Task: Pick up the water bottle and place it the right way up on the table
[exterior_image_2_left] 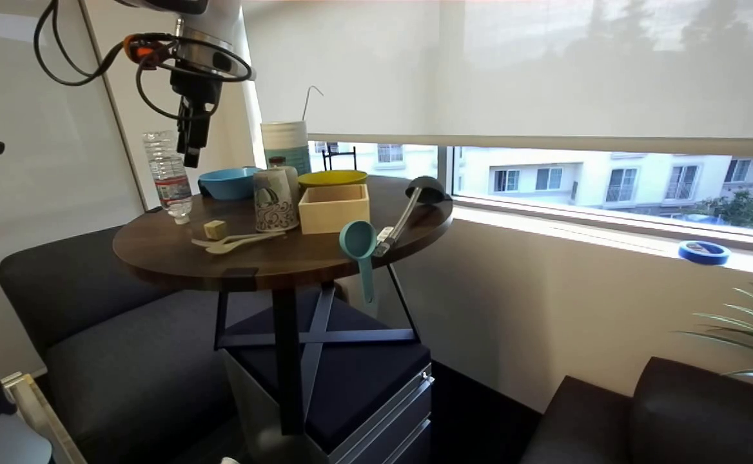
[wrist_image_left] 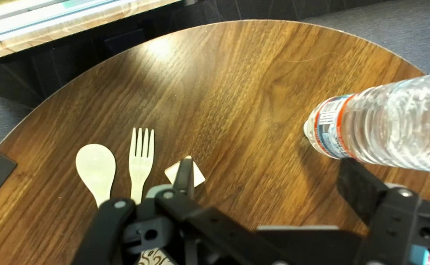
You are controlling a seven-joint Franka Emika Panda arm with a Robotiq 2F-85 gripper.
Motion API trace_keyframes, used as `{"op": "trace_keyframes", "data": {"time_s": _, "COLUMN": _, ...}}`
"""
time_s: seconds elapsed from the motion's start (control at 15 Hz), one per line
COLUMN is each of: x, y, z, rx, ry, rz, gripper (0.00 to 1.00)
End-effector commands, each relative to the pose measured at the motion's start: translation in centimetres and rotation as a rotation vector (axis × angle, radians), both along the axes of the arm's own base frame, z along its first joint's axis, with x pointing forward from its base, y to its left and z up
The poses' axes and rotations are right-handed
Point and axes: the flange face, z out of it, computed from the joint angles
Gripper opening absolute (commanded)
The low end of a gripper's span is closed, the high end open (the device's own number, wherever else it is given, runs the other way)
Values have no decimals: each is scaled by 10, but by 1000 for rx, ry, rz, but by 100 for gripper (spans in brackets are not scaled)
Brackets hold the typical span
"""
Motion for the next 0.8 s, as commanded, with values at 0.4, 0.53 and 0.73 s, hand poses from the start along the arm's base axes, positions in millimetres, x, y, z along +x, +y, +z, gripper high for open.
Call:
{"op": "trace_keyframes", "data": {"time_s": 0.4, "x": 6, "y": 26, "z": -8, "rx": -4, "ry": 105, "rz": -277, "gripper": 100}}
{"op": "trace_keyframes", "data": {"time_s": 0.53, "x": 8, "y": 32, "z": -16, "rx": -22, "ry": 156, "rz": -363, "gripper": 100}}
{"op": "trace_keyframes", "data": {"time_s": 0.73, "x": 14, "y": 38, "z": -25, "rx": 28, "ry": 214, "rz": -462, "gripper": 100}}
